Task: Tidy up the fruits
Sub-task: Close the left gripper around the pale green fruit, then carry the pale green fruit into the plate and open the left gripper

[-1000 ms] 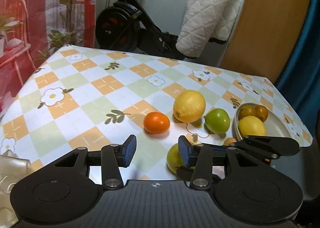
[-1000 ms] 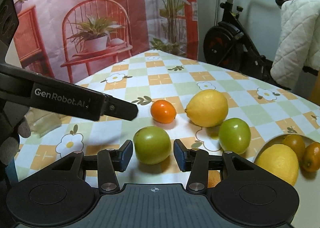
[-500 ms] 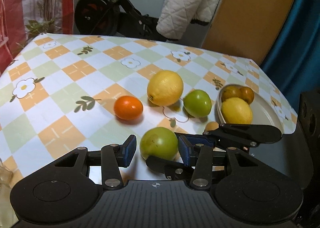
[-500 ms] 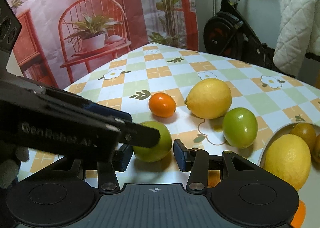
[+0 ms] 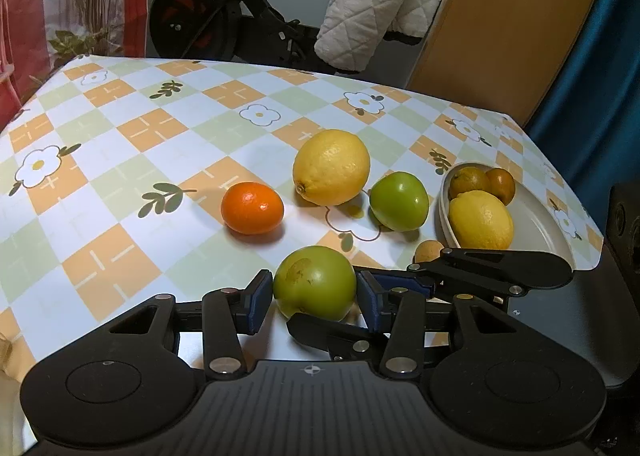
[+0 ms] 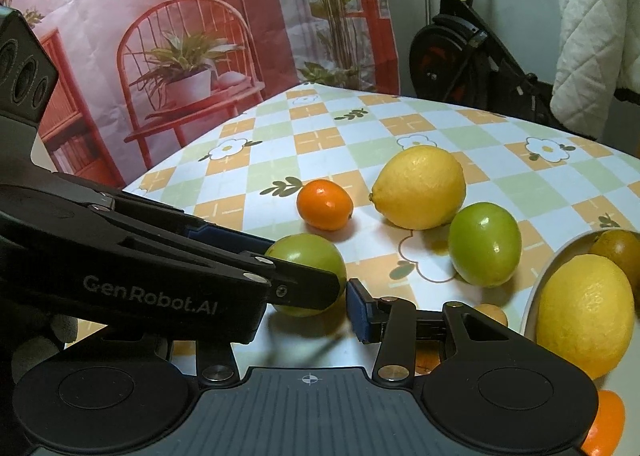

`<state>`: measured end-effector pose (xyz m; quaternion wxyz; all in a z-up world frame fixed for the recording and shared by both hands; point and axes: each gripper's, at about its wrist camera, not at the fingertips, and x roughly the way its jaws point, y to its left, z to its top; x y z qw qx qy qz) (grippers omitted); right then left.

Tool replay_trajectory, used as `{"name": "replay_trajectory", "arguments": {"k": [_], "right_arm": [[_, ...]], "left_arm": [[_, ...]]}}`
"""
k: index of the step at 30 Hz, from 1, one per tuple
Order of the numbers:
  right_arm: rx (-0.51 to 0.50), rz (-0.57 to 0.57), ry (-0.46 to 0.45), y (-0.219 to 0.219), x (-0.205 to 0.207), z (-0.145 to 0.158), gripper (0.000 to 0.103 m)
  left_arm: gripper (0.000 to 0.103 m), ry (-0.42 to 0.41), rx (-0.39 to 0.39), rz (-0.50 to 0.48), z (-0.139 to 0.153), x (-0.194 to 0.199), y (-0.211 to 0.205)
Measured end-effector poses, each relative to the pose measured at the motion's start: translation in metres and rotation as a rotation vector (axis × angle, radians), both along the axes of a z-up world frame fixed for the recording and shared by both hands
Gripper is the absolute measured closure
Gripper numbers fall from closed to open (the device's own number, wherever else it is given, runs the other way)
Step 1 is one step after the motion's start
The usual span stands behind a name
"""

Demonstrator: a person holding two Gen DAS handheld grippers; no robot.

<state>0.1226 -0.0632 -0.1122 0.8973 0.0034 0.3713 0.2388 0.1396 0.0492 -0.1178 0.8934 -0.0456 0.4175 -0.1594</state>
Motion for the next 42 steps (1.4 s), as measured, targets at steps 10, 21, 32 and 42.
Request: {"name": "replay_trajectory", "arguments": {"k": [10,21,32,42], "right_arm": [[0.016,-0.024,-0.046,-0.012,-0.015,0.014,0.064],[0.037,-0.139,-0.137,-0.066,-0.038,0.036,0.064],[0.046,-0.276,-0.191,-0.138,-0.052,0.044,0.064],[0.049,-0.404,-0.177,-0.193,-0.051,0.028,0.064]], "left_arm": [[0.054,-0.032,0.010,-0.019,0.015,-0.009,-0.015],[0.055,-0.110,0.061,-0.138,0.038,-0.010,-0.080],[0.055,-0.143,0.067,-0.246,0.042,0.000,-0.151],[0.054,-0.130,0.093,-0.347,0.027,0.017,-0.206]]}}
